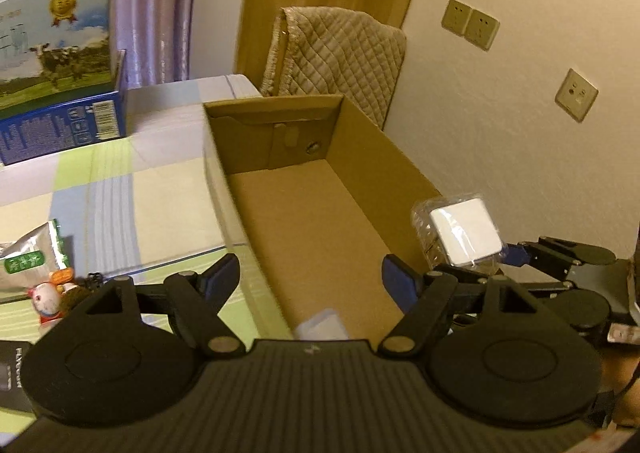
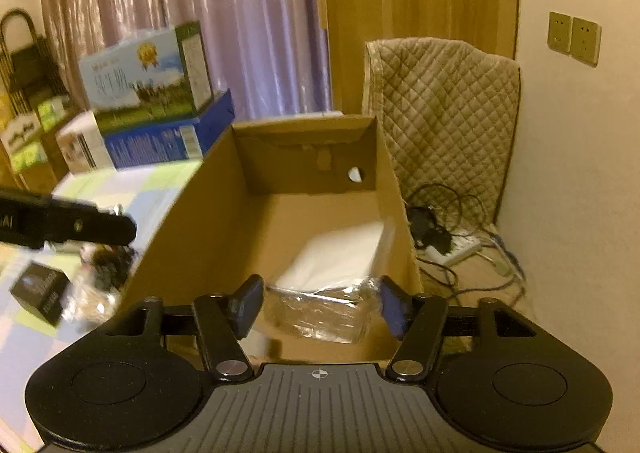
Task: Organize objects
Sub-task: 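Carry both items to the cardboard box and open both tools to drop them, then move both tools back over the remaining items on the table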
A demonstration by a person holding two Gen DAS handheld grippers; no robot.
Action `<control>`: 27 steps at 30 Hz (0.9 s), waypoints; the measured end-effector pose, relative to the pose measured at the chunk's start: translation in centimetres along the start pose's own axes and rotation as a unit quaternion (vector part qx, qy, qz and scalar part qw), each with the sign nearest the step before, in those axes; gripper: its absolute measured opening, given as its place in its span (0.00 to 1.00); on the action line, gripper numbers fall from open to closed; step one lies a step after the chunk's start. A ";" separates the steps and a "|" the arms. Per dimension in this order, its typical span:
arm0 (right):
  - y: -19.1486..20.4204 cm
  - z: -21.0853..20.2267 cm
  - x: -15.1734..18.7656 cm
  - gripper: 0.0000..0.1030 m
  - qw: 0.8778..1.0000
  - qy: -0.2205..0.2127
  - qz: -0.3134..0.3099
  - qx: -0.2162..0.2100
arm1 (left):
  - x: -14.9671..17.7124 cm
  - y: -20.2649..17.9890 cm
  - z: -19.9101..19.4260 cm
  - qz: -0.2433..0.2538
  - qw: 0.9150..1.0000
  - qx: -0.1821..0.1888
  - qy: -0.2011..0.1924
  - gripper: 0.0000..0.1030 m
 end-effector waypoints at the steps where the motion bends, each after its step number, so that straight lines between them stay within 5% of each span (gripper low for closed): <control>1: 0.0 -0.2 0.0 0.65 1.000 -0.006 0.002 0.000 | 0.1 0.3 -0.3 -0.003 1.000 -0.002 -0.001 0.72; 13: 2.1 -3.6 0.0 0.67 1.000 -0.020 0.003 0.018 | 2.6 4.0 -5.5 -0.041 0.998 -0.033 -0.018 0.72; 27: 11.4 -7.0 -0.5 0.67 0.998 -0.042 -0.026 -0.047 | 6.9 10.3 -14.0 -0.084 0.990 -0.105 -0.038 0.77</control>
Point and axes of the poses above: each gripper's, at about its wrist camera, not at the fingertips, and z roughly the way its jaws point, y to its left, x to its underside, the point moved 1 cm from there along z, roughly the way its jaws point, and after that the axes turned 2 degrees about -x, right-handed, at the moved point
